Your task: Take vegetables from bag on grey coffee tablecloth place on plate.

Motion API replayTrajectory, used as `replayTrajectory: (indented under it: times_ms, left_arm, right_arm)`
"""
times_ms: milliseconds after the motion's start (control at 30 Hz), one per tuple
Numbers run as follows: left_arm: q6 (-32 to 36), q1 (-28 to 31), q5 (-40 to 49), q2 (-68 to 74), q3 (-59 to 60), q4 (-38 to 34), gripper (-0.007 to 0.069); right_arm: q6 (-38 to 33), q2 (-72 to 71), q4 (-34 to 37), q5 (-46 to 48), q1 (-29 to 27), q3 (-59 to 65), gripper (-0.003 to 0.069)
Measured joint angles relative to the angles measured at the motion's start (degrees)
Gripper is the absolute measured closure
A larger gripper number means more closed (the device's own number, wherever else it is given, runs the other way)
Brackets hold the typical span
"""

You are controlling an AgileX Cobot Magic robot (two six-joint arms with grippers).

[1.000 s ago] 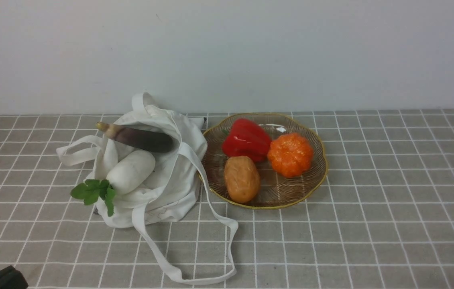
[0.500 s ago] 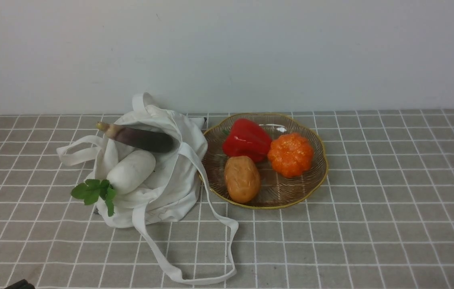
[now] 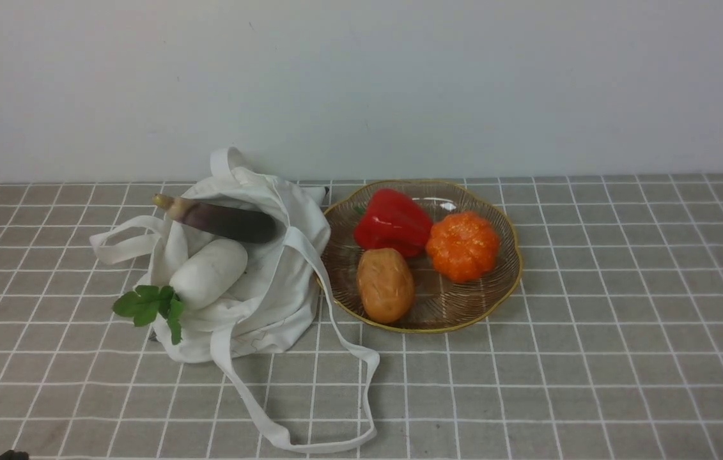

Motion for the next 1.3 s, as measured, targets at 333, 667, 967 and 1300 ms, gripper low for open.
replayTrajectory:
  times_ms: [333,667,967,1300]
  left_arm:
    - [0.00,10.12,-1.29,0.00,2.02,2.28,0.0629]
    - [0.00,6.96,-1.29,0.00,2.02,2.27,0.0629]
    - [0.00,6.44,-1.29,0.00,2.02,2.22,0.0629]
    - [0.00,6.44,-1.29,0.00,2.02,2.22,0.0629]
  right_arm:
    - [0.00,0.00,0.00,0.00,0.00,0.00,0.0674]
    - [0.00,0.00,0.00,0.00,0.00,0.00,0.0674]
    - [0.00,0.00,0.00,0.00,0.00,0.00,0.0674]
    - [0.00,0.00,0.00,0.00,0.00,0.00,0.0674]
